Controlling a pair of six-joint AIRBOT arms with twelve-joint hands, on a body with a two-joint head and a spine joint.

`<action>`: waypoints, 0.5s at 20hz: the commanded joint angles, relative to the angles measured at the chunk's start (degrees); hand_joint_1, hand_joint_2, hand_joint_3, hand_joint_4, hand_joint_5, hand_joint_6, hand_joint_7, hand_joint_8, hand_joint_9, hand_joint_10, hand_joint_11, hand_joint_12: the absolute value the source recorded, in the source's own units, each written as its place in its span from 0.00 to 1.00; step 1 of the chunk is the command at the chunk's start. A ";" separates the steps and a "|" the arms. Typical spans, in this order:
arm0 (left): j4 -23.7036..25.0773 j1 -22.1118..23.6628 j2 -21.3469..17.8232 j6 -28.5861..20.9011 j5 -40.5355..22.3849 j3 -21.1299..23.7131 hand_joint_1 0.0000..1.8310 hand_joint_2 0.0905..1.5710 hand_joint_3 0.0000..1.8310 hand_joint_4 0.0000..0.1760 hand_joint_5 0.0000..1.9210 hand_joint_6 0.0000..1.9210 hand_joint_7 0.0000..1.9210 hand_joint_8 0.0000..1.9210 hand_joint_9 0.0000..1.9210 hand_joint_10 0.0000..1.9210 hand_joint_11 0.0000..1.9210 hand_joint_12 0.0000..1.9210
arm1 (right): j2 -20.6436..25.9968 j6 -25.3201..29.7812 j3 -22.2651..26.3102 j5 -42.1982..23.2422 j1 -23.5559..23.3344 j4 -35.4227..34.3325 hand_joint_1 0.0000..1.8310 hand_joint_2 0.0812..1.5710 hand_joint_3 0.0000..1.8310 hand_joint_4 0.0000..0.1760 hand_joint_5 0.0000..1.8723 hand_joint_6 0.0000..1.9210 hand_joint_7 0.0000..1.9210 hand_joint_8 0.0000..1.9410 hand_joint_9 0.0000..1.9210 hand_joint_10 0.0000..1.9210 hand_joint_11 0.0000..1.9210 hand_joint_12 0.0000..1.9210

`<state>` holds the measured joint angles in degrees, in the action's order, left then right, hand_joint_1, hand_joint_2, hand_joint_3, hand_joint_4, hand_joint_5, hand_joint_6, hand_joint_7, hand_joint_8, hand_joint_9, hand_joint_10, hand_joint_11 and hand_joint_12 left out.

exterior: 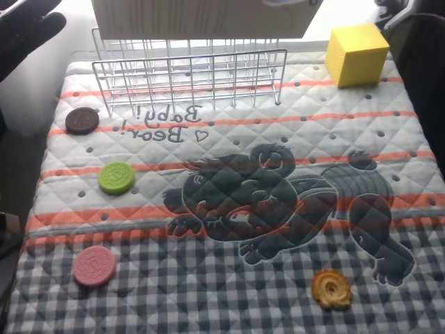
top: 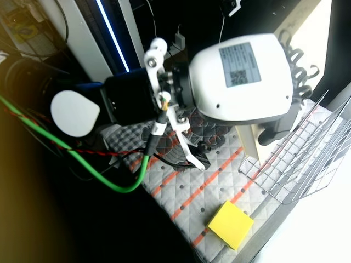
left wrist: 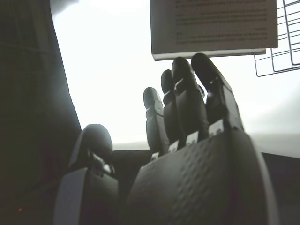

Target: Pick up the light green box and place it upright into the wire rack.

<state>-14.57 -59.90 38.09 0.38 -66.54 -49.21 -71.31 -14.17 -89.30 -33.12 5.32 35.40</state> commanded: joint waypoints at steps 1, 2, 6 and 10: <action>-0.37 0.75 0.14 -0.38 -6.98 -0.26 0.23 0.71 0.00 0.59 0.26 0.00 0.24 0.00 0.25 0.00 0.01 0.49 | -0.06 0.19 -0.37 -4.90 -0.31 -2.82 0.70 0.65 0.00 0.00 0.50 0.57 0.74 0.08 0.80 0.00 0.78 0.15; -0.34 0.79 0.19 -0.38 -6.98 -0.30 0.23 0.71 0.00 0.60 0.26 0.00 0.24 0.00 0.25 0.00 0.00 0.49 | -0.47 0.19 -0.66 -4.69 0.12 -2.88 0.70 0.65 0.00 0.00 0.51 0.54 0.74 0.09 0.81 0.00 0.79 0.15; -0.28 0.94 0.37 -0.38 -7.02 -0.37 0.25 0.70 0.00 0.63 0.26 0.00 0.25 0.00 0.25 0.00 0.01 0.50 | -1.30 0.19 -1.16 -4.21 1.40 -2.97 0.70 0.64 0.00 0.00 0.53 0.49 0.75 0.10 0.83 0.01 0.81 0.16; -0.27 1.02 0.50 -0.38 -7.00 -0.33 0.24 0.70 0.00 0.62 0.25 0.00 0.24 0.00 0.24 0.00 0.00 0.49 | -1.39 0.19 -1.32 -3.51 2.06 -2.98 0.69 0.65 0.00 0.00 0.51 0.55 0.71 0.15 0.80 0.00 0.73 0.25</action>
<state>-14.37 -59.61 38.44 0.36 -66.43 -49.28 -73.01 -14.26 -90.30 -31.31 7.81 34.92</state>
